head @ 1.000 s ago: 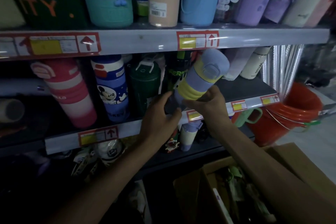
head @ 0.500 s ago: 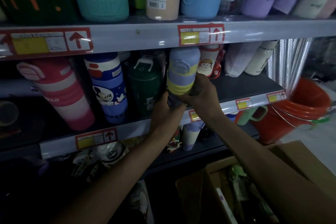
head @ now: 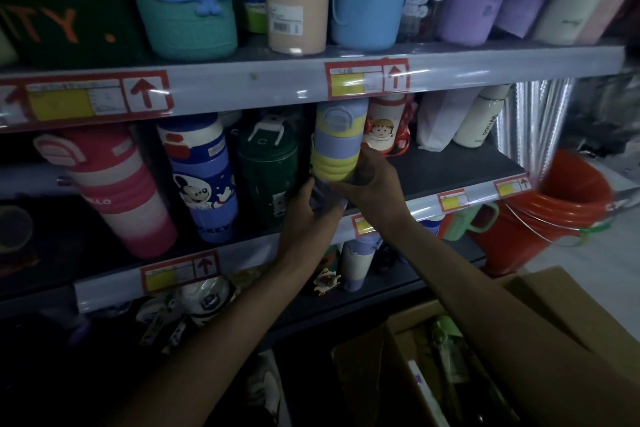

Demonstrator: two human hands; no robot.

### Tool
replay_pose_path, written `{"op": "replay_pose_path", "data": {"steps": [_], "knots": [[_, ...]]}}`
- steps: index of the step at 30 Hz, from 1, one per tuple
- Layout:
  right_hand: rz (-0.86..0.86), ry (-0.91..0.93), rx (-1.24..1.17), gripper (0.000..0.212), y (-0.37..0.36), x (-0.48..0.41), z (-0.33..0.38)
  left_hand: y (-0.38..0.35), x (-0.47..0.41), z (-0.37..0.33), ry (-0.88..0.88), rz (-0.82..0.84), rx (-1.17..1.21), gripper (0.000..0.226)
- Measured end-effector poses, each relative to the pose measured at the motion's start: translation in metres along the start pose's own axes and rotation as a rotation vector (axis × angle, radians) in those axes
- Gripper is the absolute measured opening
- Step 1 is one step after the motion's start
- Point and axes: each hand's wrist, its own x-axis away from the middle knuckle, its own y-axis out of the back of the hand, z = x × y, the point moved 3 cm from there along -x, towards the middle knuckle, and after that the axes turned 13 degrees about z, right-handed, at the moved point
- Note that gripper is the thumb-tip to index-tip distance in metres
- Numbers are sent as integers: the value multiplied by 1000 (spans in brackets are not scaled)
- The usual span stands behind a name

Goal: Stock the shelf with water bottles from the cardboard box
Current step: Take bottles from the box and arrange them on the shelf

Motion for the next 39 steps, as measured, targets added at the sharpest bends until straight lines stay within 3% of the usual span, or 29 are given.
{"op": "replay_pose_path", "data": {"steps": [7,14,16,20,24,29,39], "knots": [[7,-76,53,69,2,6,8,-2,7,-3,30,22,-20,49],[82,-80,314,61,34,43,38,-3,30,-4,31,106,-134,60],[125,-92,393,65,48,58,43,-7,39,-9,-7,131,-179,58],[160,-161,458,77,76,96,52,-21,60,-15,7,186,-206,77],[232,-255,529,78,103,140,62,-43,76,-14,-78,241,-365,59],[299,-338,607,92,144,193,50,-80,83,-13,-171,371,-588,71],[453,-653,765,90,199,290,-33,-188,81,58,-194,741,-1083,69]]}}
